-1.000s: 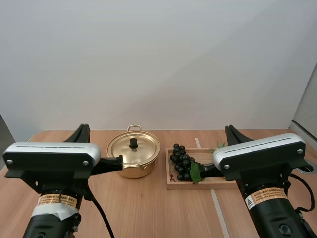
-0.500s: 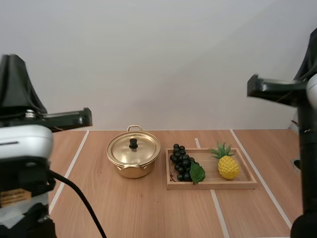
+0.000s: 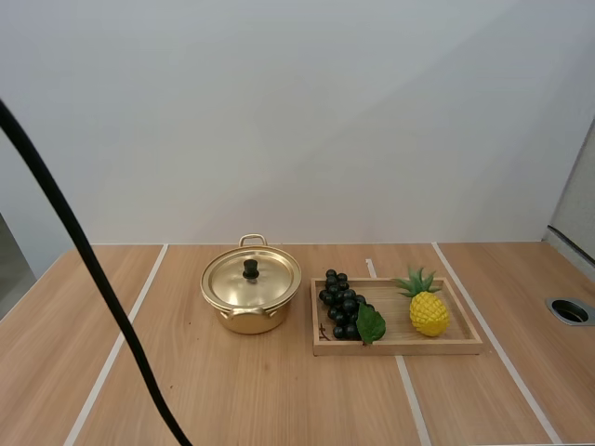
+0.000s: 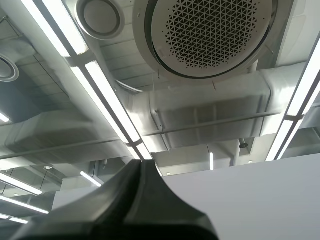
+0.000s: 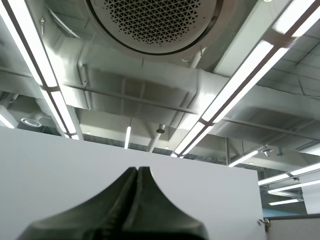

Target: Open the pot, put the pineapple inside, and close it

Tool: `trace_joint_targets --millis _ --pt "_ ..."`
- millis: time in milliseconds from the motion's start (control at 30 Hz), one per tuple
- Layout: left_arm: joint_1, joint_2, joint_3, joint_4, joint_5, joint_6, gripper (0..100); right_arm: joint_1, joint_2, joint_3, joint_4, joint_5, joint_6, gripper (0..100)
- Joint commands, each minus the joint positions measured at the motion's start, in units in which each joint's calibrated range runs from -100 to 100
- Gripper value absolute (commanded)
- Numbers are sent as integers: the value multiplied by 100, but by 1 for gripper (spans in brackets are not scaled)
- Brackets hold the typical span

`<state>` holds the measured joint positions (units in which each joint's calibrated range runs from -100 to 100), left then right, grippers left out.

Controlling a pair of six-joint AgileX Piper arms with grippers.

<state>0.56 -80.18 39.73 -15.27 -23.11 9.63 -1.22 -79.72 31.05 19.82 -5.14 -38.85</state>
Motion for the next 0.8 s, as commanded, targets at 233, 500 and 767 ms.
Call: trace_joint_targets --millis 233,500,767 --pt "-17 1362 -2398 393 3899 235 0 -195 1612 -2121 -1876 4721 1358 0" --pt "-17 2027 -2576 2450 7529 -2468 0 -195 2491 -2685 -4135 8097 3202 0" --pt "-17 2844 -2576 2582 9767 -2664 0 -195 2902 -2597 -3381 9192 3178 0"
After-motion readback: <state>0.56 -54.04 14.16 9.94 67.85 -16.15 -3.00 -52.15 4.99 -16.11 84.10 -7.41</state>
